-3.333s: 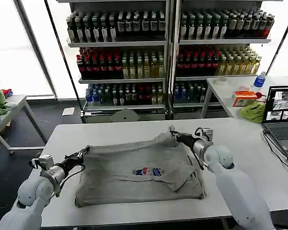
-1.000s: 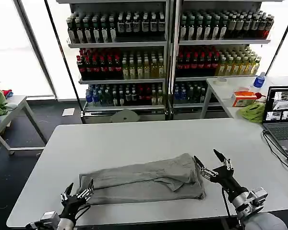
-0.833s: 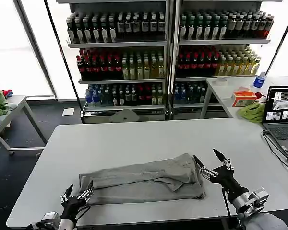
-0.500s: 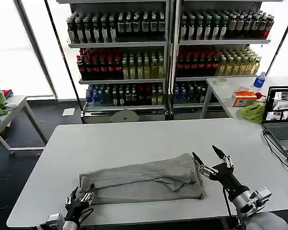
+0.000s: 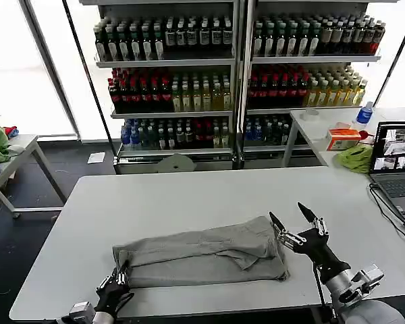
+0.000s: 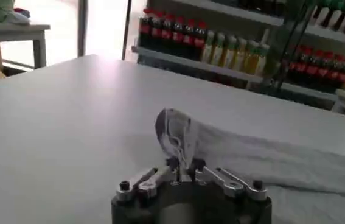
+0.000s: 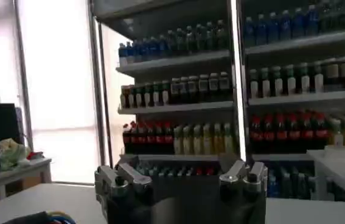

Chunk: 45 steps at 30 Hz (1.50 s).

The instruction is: Fold and organize the clothes.

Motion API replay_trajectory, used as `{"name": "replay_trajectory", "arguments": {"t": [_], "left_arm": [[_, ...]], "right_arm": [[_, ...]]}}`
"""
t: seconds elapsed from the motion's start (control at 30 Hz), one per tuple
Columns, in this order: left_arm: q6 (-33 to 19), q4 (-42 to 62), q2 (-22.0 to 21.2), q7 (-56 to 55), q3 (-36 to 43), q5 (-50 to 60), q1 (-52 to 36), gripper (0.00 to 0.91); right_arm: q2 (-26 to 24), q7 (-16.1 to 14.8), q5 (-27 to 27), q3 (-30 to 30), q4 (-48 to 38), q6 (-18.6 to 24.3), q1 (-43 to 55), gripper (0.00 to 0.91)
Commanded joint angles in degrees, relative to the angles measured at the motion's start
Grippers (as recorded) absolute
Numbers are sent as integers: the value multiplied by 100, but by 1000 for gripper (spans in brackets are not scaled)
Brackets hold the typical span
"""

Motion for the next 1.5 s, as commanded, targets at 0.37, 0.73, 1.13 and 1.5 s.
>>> {"name": "replay_trajectory", "arguments": {"t": [0.37,0.73,1.13,1.5], "left_arm": [[72,-229,266,505,-1409,-85,-12,0],[189,548,1772,1844,-3221,117,-192,0],[922,-498,2388,250,-1245,-1637,-425,10],[677,-1131,1980,-1016,1155,-2170,-1305,10]], "right_arm": [[-28,5,96,-87,-41,-26,200,907],[-17,2,76,-167,-124,-21,281,907],[83,-21,25,-105,-107,7,147,907],[509,-45,-261,-31,45,151,-444,907]]}}
